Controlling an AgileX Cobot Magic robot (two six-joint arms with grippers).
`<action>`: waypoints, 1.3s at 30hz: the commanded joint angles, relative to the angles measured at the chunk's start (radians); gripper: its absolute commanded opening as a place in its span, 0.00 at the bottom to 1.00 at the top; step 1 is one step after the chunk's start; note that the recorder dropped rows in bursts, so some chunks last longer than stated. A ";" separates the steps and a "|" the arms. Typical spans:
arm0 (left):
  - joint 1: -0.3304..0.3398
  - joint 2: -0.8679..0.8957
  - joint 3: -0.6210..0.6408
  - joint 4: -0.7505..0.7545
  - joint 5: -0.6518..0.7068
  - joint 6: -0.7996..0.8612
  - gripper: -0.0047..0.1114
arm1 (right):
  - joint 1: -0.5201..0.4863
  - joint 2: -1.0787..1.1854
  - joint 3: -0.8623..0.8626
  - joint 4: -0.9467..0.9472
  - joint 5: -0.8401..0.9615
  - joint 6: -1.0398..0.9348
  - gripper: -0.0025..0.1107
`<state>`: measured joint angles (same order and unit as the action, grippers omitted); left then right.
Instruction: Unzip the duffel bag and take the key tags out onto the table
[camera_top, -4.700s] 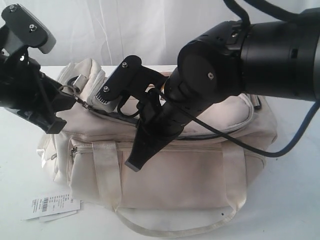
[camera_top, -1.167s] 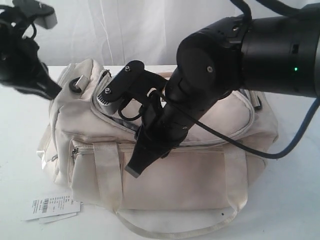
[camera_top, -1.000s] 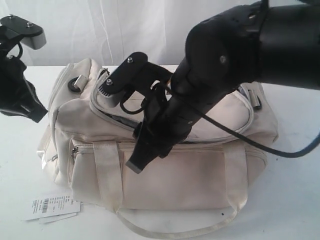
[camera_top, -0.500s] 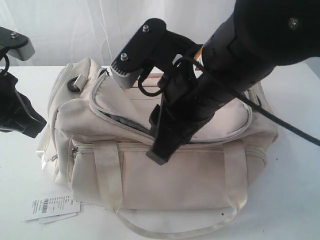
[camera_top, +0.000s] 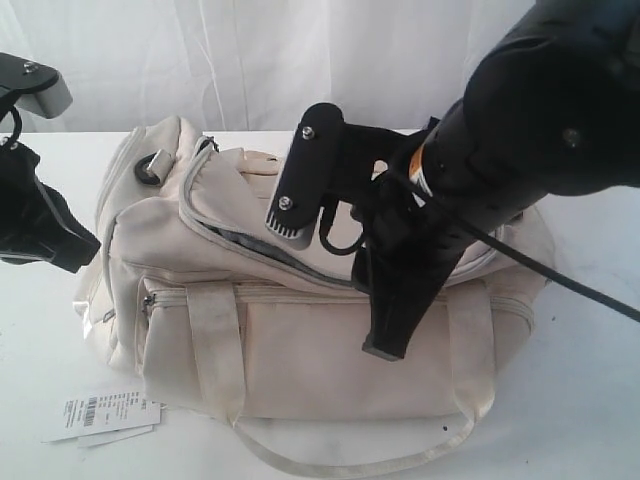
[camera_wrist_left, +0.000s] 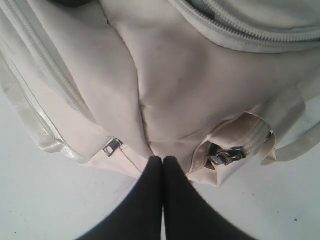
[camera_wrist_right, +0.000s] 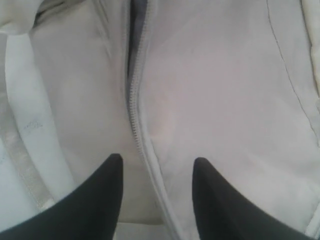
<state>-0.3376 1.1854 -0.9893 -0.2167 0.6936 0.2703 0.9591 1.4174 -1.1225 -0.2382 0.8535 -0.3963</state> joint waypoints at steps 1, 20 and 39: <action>-0.006 -0.010 0.005 -0.015 0.010 -0.001 0.04 | -0.001 -0.007 0.025 -0.038 -0.024 -0.010 0.39; -0.006 -0.010 0.005 -0.015 0.007 -0.001 0.04 | -0.001 -0.003 0.029 -0.054 -0.080 -0.008 0.39; -0.006 -0.010 0.005 -0.018 0.007 -0.003 0.04 | -0.001 0.076 0.029 -0.186 -0.071 0.117 0.20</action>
<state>-0.3376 1.1854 -0.9893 -0.2191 0.6917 0.2703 0.9591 1.4931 -1.0957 -0.3858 0.7795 -0.3160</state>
